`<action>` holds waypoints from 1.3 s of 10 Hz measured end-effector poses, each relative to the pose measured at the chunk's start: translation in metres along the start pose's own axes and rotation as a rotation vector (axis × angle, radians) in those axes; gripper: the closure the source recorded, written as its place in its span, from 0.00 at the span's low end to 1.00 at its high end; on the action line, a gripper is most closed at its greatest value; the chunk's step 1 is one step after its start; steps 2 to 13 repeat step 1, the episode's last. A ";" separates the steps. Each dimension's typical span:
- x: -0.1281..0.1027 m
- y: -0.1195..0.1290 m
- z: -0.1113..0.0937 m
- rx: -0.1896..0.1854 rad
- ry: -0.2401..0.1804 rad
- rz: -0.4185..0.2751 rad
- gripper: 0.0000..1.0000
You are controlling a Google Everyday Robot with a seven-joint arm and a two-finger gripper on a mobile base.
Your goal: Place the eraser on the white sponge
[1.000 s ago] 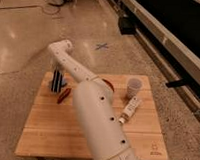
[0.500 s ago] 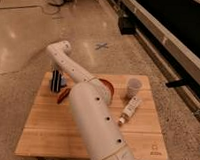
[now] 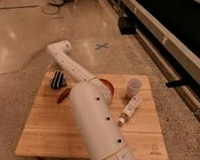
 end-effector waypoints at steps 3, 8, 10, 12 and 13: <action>0.000 0.000 0.000 0.000 0.000 0.000 0.24; 0.000 0.000 0.000 0.000 0.000 0.000 0.24; 0.000 0.000 0.000 0.000 0.000 0.000 0.24; 0.000 0.000 0.000 0.000 0.000 0.000 0.24; 0.000 0.000 0.000 0.000 0.000 0.000 0.24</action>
